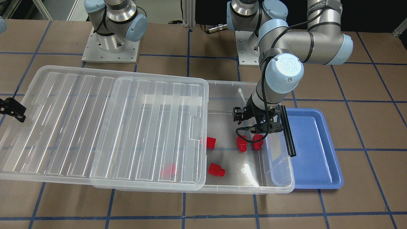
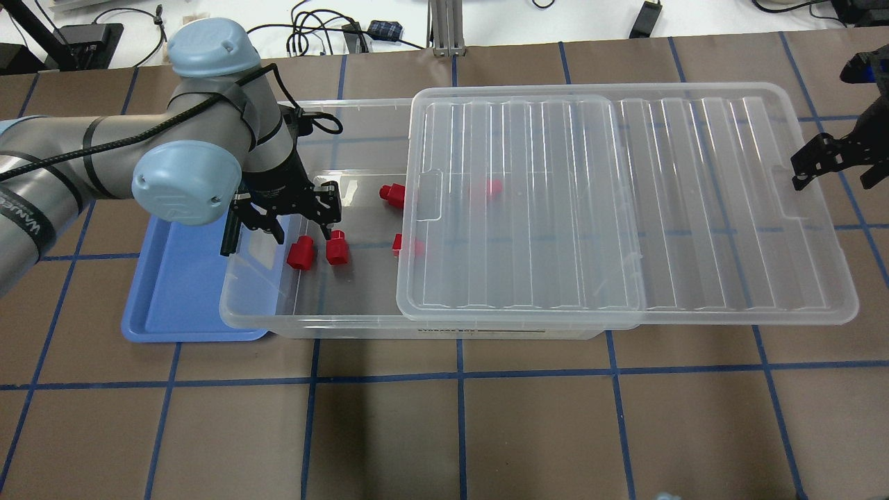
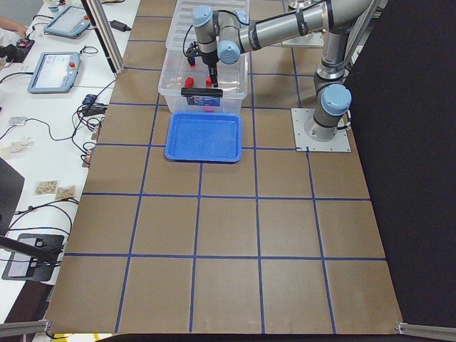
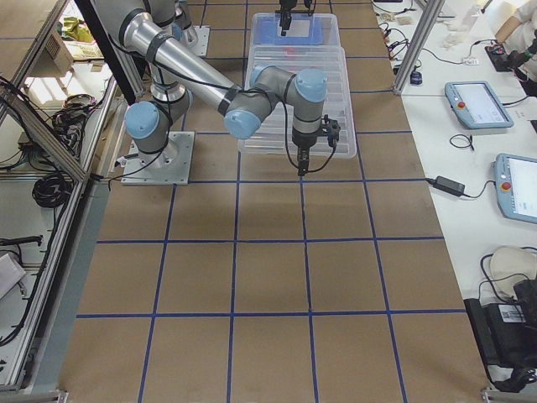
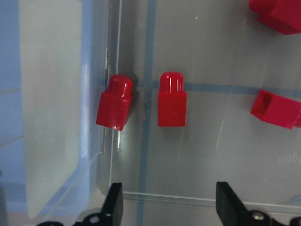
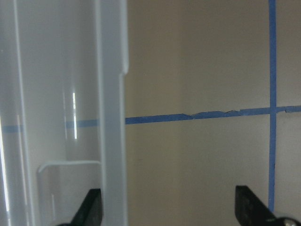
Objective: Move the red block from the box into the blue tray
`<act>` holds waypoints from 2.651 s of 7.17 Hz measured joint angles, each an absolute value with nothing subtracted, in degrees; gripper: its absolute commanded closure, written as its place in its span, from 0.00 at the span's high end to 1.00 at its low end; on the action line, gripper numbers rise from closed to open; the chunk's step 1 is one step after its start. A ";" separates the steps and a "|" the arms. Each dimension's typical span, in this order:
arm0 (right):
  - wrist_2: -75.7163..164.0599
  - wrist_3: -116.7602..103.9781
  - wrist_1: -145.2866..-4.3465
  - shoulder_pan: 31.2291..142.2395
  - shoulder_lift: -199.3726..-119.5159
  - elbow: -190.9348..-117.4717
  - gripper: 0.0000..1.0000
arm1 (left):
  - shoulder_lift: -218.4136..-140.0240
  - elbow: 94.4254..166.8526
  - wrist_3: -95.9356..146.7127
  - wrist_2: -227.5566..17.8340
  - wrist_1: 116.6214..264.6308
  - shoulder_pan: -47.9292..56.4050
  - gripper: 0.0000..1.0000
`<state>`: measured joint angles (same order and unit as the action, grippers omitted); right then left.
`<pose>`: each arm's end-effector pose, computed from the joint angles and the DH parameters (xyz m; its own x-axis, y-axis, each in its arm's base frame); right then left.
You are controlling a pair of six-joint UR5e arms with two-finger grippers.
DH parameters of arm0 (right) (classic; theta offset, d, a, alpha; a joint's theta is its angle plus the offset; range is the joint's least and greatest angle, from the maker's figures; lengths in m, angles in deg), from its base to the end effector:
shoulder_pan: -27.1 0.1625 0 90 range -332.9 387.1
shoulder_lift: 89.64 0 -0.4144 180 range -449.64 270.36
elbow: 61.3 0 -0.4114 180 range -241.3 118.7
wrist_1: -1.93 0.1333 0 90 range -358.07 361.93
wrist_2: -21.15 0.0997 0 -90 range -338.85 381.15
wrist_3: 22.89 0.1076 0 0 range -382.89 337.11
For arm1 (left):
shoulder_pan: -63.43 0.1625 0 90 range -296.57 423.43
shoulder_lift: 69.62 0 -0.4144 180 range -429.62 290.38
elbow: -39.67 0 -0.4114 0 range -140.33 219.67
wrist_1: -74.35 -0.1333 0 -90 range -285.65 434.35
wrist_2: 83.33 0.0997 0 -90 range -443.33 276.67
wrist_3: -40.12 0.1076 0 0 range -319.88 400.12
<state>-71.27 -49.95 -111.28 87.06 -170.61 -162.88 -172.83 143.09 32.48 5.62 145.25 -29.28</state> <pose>-0.1662 -0.5445 0.3241 -0.9969 0.0535 0.0582 0.0523 0.9984 -0.0212 -0.1610 -0.5402 0.2618 -0.9962 -0.0872 0.0006 -0.0863 0.9874 0.1323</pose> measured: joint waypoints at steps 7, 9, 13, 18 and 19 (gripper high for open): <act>-70.46 -48.70 -94.82 88.17 -173.98 -149.73 1.00 | -179.63 147.05 31.60 5.04 132.62 -29.20 0.72; -70.40 -43.24 -85.14 92.39 -176.71 -144.17 1.00 | -180.84 147.07 31.59 5.08 131.29 -29.20 0.71; -70.30 -17.13 -82.53 112.63 -177.66 -142.86 1.00 | -182.62 147.07 31.59 5.16 130.29 -29.20 0.00; -70.10 -9.40 -86.83 118.56 -176.42 -143.06 1.00 | -182.05 144.51 29.71 5.08 130.60 -29.02 0.00; -70.12 -9.50 -86.78 118.56 -176.31 -143.06 1.00 | -181.18 142.13 28.51 5.35 133.06 -29.00 0.00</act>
<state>-70.12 -9.50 -86.78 118.56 -176.31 -143.06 -181.18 142.13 28.51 5.35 133.06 -29.00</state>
